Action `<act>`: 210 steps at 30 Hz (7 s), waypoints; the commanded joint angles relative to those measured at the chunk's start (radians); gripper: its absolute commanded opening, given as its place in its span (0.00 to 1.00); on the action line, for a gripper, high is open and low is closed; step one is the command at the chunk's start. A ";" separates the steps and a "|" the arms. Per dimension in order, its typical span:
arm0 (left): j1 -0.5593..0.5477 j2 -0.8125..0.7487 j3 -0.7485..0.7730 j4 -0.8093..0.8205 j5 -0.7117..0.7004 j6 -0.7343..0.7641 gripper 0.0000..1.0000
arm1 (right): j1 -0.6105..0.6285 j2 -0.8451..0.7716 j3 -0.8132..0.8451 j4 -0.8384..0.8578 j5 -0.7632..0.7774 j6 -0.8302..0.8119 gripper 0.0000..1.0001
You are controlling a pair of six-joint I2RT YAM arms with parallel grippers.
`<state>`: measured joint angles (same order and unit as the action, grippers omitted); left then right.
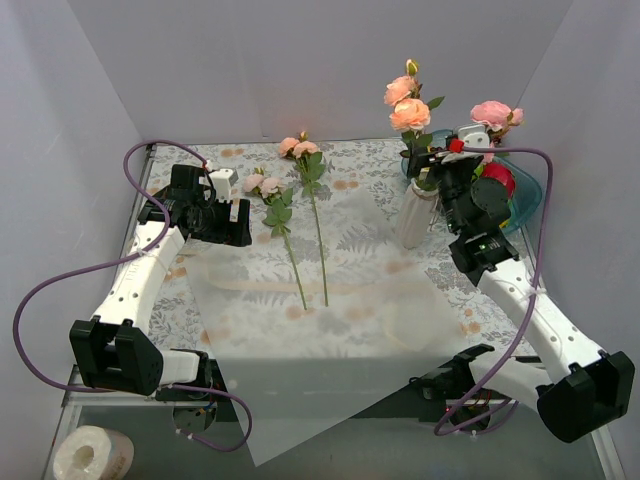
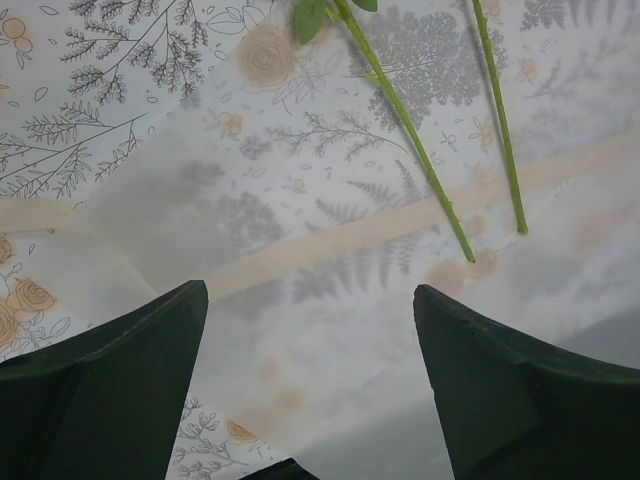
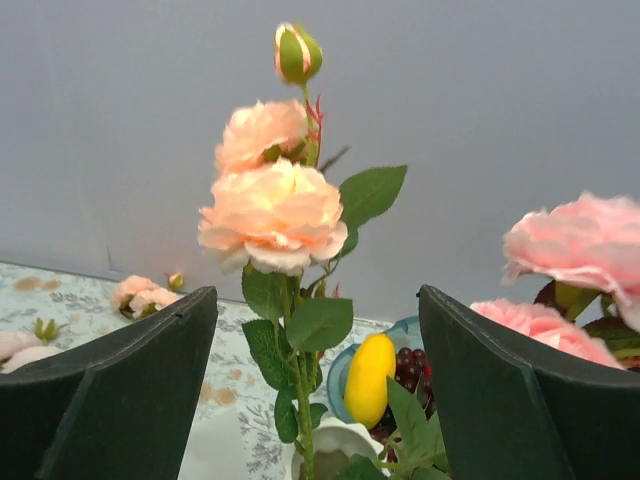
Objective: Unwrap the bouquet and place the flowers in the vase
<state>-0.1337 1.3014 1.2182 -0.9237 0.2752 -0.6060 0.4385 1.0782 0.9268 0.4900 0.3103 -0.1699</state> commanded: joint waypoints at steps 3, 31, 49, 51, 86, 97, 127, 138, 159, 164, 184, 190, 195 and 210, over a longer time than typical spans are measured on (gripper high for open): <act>0.005 -0.031 0.029 -0.012 0.021 0.002 0.83 | -0.003 -0.049 0.185 -0.059 -0.126 0.049 0.91; 0.045 0.064 0.168 -0.047 0.010 -0.040 0.85 | 0.451 0.732 0.736 -0.898 0.159 0.228 0.98; 0.063 -0.028 0.027 0.003 0.042 -0.031 0.98 | 0.295 1.181 1.083 -0.970 -0.034 0.346 0.74; 0.063 -0.040 0.017 0.006 0.042 -0.029 0.98 | 0.295 1.210 1.113 -0.988 -0.037 0.346 0.76; 0.065 -0.082 -0.036 0.025 -0.002 0.005 0.98 | 0.272 1.341 1.135 -1.035 -0.070 0.409 0.02; 0.065 -0.077 -0.016 0.013 -0.005 0.011 0.98 | 0.272 1.179 1.127 -1.005 -0.010 0.463 0.01; 0.066 -0.108 -0.051 0.025 0.042 -0.006 0.98 | 0.310 0.034 0.383 0.139 -0.022 -0.290 0.01; 0.066 -0.106 -0.031 0.011 0.065 0.003 0.98 | 0.307 0.034 0.330 0.343 0.065 -0.539 0.01; 0.066 -0.102 -0.013 -0.007 0.058 0.026 0.98 | 0.138 0.080 0.195 0.495 0.116 -0.369 0.01; 0.066 -0.099 -0.009 -0.009 0.052 0.031 0.98 | 0.134 0.081 0.150 0.555 0.136 -0.335 0.01; 0.066 -0.103 0.009 -0.023 0.065 0.032 0.98 | 0.039 0.009 -0.061 0.392 0.158 -0.100 0.01; 0.068 -0.119 0.004 -0.027 0.059 0.035 0.98 | 0.026 0.012 -0.095 0.326 0.122 -0.060 0.01; 0.068 -0.111 0.026 -0.030 0.071 0.025 0.98 | 0.022 -0.006 -0.049 0.156 0.067 -0.007 0.51; 0.068 -0.103 0.007 -0.015 0.070 0.012 0.98 | 0.037 -0.179 0.047 -0.079 -0.091 0.148 0.90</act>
<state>-0.0731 1.2182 1.2114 -0.9451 0.3359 -0.5915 0.4652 0.9283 0.8684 0.4488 0.2939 -0.0734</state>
